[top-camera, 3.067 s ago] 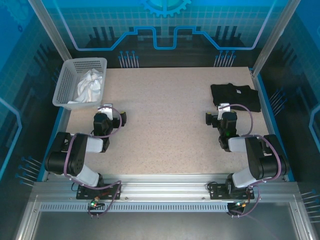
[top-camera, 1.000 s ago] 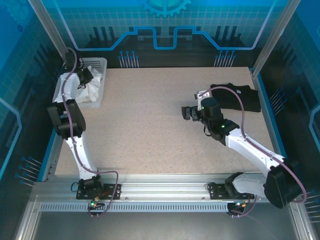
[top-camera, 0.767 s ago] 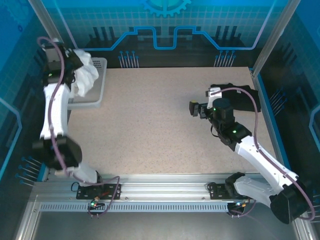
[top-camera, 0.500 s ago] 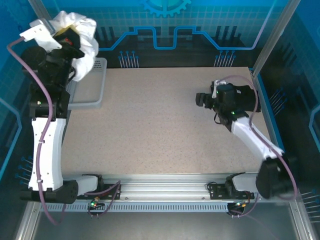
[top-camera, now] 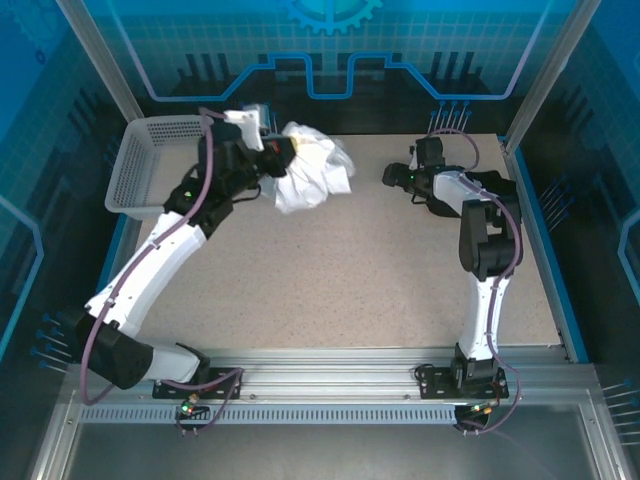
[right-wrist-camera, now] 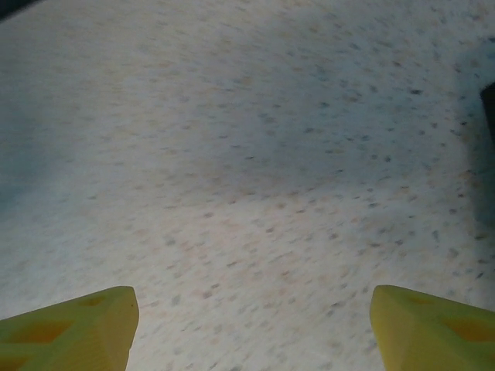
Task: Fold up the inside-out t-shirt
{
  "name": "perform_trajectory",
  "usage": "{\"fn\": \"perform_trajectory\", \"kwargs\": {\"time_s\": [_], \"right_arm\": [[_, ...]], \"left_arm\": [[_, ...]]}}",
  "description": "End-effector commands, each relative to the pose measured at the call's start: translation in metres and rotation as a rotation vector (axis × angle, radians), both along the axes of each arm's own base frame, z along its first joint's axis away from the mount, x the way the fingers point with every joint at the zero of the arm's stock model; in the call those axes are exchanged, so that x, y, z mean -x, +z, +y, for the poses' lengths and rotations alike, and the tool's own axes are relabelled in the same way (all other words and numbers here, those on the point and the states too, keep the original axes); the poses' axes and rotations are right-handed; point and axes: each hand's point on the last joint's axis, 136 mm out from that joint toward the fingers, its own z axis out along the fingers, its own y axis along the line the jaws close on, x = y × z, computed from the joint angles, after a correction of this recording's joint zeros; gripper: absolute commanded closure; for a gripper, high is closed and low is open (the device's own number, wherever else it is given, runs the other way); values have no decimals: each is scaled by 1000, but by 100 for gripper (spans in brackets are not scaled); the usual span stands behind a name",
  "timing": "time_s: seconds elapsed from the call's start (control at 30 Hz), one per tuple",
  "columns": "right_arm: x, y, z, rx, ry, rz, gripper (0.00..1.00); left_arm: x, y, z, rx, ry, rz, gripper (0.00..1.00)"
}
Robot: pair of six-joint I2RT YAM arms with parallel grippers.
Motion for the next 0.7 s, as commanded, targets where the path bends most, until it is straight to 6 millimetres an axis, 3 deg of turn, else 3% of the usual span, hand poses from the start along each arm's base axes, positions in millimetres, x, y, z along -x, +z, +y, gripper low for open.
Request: {"fn": "perform_trajectory", "kwargs": {"time_s": [0.0,0.17,0.3,0.57,0.67], "right_arm": [[3,-16,-17,-43,-55,118,21],[5,-25,-55,-34,-145,166,22],[7,-23,-78,-51,-189,174,22],[10,-17,-115,-44,-253,181,23],[6,-8,-114,-97,-228,154,23]], "left_arm": [[14,13,-32,81,-91,-42,100],[35,-20,-76,61,-197,26,100],[48,-41,-92,45,-237,67,100],[59,-73,-92,14,-230,125,100],[59,-77,-87,-10,-212,119,100]]}}
